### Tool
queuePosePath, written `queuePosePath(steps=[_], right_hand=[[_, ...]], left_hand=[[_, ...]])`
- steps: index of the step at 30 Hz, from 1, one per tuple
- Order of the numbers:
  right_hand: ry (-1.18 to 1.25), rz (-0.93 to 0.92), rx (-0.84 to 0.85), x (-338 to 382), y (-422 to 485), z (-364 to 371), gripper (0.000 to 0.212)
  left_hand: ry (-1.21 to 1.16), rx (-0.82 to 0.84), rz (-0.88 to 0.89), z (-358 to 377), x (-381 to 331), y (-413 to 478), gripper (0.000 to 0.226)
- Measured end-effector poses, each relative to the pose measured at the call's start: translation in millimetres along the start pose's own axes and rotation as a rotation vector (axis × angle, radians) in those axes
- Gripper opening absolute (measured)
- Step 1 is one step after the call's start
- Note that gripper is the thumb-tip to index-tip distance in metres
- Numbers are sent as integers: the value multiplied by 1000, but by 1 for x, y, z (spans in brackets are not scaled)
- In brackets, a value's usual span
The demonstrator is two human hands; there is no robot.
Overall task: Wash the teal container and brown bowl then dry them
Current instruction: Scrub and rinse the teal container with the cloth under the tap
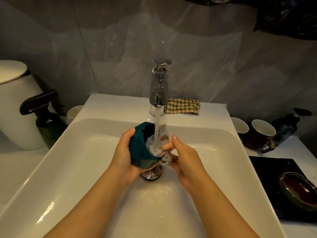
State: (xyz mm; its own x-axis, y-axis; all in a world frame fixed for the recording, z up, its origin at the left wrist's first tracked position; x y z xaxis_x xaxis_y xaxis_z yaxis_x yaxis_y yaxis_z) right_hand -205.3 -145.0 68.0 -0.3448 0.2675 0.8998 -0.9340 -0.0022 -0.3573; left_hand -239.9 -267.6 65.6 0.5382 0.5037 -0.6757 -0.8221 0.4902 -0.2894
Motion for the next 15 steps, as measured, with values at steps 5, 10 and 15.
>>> queuePosePath(steps=[5, 10, 15], right_hand=[[-48, 77, -66, -17, 7, -3, 40], [-189, 171, 37, -18, 9, -6, 36], [-888, -242, -213, 2, 8, -17, 29]], left_hand=[[141, -10, 48, 1, 1, -2, 36], [317, 135, 72, 11, 6, -4, 51], [406, 126, -232, 7, 20, -5, 51]])
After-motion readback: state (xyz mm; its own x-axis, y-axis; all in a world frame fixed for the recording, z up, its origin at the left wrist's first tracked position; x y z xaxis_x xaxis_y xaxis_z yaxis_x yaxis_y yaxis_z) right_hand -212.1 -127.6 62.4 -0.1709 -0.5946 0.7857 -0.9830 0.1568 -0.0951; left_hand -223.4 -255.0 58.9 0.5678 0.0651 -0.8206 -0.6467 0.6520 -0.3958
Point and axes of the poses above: each hand's wrist, its own y-axis towards the middle knuckle, its own z-axis out of the palm, x = y × z, the point moved 3 cm from there along y, towards the middle knuckle, and after that the axes turned 13 degrees about x, right-handed, at the moved point
